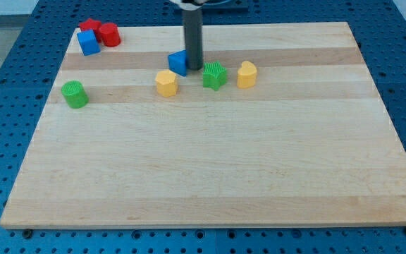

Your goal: Push the blue triangle into the group of blocks

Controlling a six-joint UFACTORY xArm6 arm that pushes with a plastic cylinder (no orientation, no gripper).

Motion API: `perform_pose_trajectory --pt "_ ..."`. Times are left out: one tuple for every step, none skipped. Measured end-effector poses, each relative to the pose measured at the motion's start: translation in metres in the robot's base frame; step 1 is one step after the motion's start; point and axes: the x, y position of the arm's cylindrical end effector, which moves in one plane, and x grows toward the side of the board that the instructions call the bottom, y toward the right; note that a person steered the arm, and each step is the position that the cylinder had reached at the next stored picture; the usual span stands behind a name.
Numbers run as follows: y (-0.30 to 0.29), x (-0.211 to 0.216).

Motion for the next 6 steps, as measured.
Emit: perform_pose_trajectory --pt "-0.033 -0.012" --pt "-0.057 -0.019" --pt "-0.056 -0.001" --pt "-0.06 0.017" --pt "-0.078 0.014" --pt "-0.09 -0.002"
